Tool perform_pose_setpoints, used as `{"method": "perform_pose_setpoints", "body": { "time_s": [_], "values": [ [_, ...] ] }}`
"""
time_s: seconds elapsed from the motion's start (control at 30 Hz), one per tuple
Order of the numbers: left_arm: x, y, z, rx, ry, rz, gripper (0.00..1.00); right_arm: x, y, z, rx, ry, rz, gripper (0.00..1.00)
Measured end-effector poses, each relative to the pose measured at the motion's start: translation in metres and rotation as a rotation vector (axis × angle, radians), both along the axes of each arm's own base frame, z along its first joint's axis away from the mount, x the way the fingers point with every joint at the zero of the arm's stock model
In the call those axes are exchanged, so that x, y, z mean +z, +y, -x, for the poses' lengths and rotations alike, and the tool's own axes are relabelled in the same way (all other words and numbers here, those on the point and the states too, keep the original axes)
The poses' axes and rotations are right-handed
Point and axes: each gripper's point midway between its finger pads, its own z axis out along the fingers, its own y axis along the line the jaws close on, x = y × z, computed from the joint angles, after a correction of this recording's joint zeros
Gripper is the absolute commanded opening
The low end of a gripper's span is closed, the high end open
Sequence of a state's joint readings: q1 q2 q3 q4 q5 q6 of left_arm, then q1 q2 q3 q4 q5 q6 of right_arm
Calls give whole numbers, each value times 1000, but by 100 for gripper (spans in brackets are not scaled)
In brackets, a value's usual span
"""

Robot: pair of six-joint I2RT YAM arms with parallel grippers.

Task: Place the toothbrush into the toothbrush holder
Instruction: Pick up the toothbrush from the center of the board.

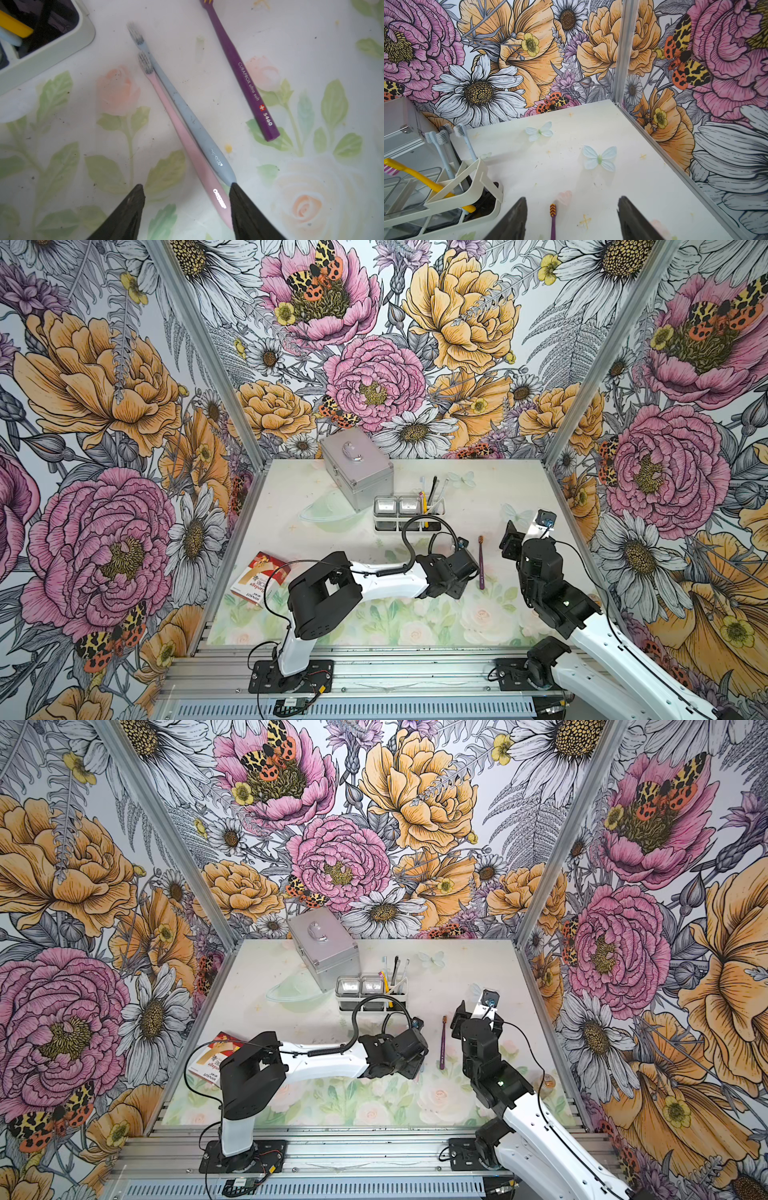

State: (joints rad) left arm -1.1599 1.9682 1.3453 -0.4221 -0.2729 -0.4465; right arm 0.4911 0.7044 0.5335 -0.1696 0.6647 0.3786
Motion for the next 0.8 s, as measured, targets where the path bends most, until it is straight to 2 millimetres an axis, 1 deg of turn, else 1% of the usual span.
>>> {"method": "perform_pose_setpoints", "body": {
  "time_s": [0.07,0.17,0.23,0.3,0.33,0.43,0.57,0.7,0.8],
  "values": [
    [-4,-3,0,-2,5,-3,66,-2,1,0,6,6,-2,70],
    [-15,-6,-1,-3,14,-22,65,-5,3,-1,14,19,1,70],
    [-24,-5,-1,-2,23,-42,60,-6,4,-1,17,23,1,71],
    [-32,-3,0,5,36,-62,48,-7,4,-1,19,27,0,71],
    [-34,-2,0,3,36,-70,47,-8,4,-1,21,29,-1,71],
    [-34,-3,1,10,44,-64,39,-8,5,-1,25,30,-2,72],
    [-35,-2,0,16,46,-63,33,-8,3,-1,20,30,-2,72],
    [-35,1,-4,31,55,-65,22,-8,2,-2,17,33,-2,72],
    [-35,4,-8,41,66,-64,20,-10,3,-2,20,40,0,75]
  ]
}}
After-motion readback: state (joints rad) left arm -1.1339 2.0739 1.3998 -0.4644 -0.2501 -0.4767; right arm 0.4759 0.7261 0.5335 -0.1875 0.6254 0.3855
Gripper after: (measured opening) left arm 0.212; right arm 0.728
